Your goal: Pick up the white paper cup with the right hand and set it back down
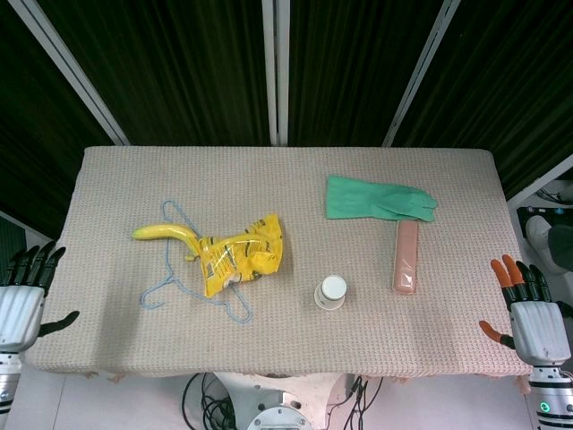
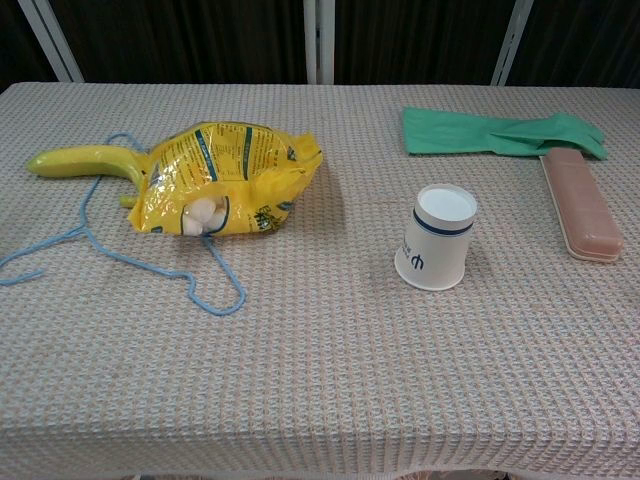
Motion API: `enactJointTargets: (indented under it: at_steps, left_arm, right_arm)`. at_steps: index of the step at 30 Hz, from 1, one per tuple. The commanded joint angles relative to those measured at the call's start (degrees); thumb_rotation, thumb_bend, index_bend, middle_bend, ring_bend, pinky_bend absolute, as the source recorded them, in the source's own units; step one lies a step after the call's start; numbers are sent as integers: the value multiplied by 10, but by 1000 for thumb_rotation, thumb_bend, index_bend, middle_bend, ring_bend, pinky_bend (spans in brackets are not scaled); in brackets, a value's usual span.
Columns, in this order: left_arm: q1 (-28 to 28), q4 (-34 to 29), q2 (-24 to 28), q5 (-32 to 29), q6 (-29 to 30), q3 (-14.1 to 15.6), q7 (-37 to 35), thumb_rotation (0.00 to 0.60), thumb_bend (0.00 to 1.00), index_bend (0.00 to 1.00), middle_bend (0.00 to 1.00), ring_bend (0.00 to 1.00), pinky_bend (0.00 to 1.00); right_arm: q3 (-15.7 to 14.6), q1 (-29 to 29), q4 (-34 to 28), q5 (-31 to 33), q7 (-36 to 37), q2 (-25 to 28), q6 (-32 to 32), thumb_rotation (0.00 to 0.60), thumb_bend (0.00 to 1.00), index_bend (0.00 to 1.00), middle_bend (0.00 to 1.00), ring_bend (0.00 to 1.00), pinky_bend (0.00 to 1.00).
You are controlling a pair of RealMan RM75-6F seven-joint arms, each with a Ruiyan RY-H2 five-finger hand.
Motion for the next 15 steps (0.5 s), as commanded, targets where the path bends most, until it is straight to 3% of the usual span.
enactJointTargets:
  at_steps: [1,15]
  left_arm:
    - [-5,3,-2,-2,-13,0,0,600,93,34,0,0,8]
    - [-2,-5,10,15,-3,-2,-30,600,92,34,0,0,7]
  right_arm:
    - [2,0,-1,0,-3,-1,-6,600,0,0,0,0,0]
    - [9,0,-21,-26,-25,1,-8,600,0,0,0,0,0]
